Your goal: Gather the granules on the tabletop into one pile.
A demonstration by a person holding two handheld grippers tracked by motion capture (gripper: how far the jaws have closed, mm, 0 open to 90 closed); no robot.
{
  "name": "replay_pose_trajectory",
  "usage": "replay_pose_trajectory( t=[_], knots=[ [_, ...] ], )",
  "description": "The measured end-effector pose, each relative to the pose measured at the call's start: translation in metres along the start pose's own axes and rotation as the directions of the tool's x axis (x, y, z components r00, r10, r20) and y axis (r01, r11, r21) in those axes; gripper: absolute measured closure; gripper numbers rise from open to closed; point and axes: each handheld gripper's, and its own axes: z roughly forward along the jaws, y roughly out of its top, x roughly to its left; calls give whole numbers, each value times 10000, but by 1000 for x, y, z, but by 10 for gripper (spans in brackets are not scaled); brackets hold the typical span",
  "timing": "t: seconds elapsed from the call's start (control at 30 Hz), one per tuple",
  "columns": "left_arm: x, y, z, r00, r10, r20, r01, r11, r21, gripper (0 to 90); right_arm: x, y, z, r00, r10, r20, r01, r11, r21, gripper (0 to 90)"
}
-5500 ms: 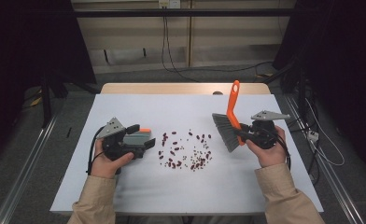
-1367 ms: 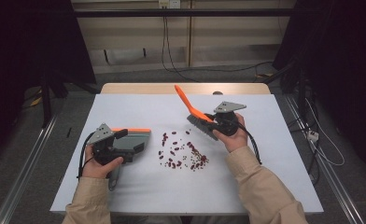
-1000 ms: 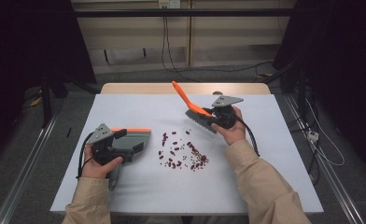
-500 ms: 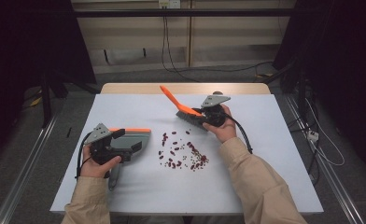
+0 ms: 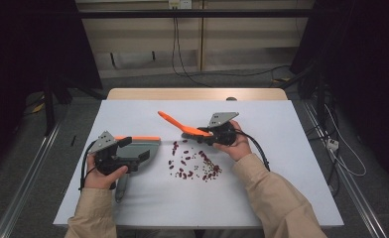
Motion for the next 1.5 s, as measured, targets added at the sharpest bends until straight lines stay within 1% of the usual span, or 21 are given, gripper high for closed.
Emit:
replay_pose_trajectory(
  t=[0.33,0.47,0.53,0.6,0.67,0.7,0.77,0.8,0.87,0.97,1.07,1.1,1.17,1.23,1.33,1.37,1.43,1.5],
  knots=[
    [0,0,-3,10000,25,-30,-25,10000,-33,85,23,-5,-14,9987,-343,-376,344,9994,21,705],
    [0,-1,-4,10000,-24,-71,24,10000,-5,86,31,-6,-19,9981,-384,-490,386,9993,19,704],
    [0,-2,-5,10000,16,-84,-16,10000,8,86,33,-7,-21,9976,-415,-556,416,9991,7,705],
    [0,-2,-6,9999,6,-110,-6,10000,11,85,36,-8,-23,9972,-366,-657,365,9993,-31,705],
    [0,-3,-6,9999,9,-106,-9,10000,21,85,39,-8,-25,9973,-447,-588,447,9990,-10,705],
    [0,-3,-6,9999,29,-116,-29,10000,43,85,39,-8,-25,9970,-458,-631,457,9989,-39,707],
    [-1,-3,-6,9999,40,-106,-40,10000,58,86,38,-7,-27,9977,-381,-565,375,9992,-109,709],
    [-1,-3,-6,9999,60,-109,-60,10000,62,85,37,-6,-28,9974,-343,-631,332,9993,-181,709],
    [-1,-3,-6,9999,44,-98,-43,10000,59,85,34,-3,-30,9981,-374,-481,359,9989,-302,709],
    [0,-3,-6,9999,12,-117,-11,10000,45,85,25,3,-30,9991,-288,-313,270,9980,-568,710],
    [0,-3,-6,9999,-27,-135,28,10000,46,85,15,9,-23,9993,-305,-215,292,9978,-595,710],
    [0,-3,-6,9999,-33,-150,34,10000,45,85,12,11,-19,9993,-322,-172,312,9980,-558,710],
    [1,-3,-6,9999,-21,-164,22,10000,56,85,5,15,-10,9995,-217,-209,204,9980,-593,710],
    [1,-4,-6,9999,-28,-161,29,10000,54,85,-1,19,0,9996,-259,-138,251,9981,-568,709],
    [2,-5,-7,9998,-27,-189,28,10000,93,85,-6,24,16,9991,-404,-154,398,9984,-404,709],
    [3,-6,-7,9997,-85,-215,87,9999,97,85,-8,25,21,9989,-441,-164,435,9985,-331,709],
    [4,-7,-9,9997,-61,-242,63,9999,120,84,-10,26,30,9985,-511,-215,504,9983,-294,709],
    [5,-8,-11,9995,-92,-287,95,9999,110,84,-10,26,38,9975,-599,-377,595,9982,-115,710]
  ],
)
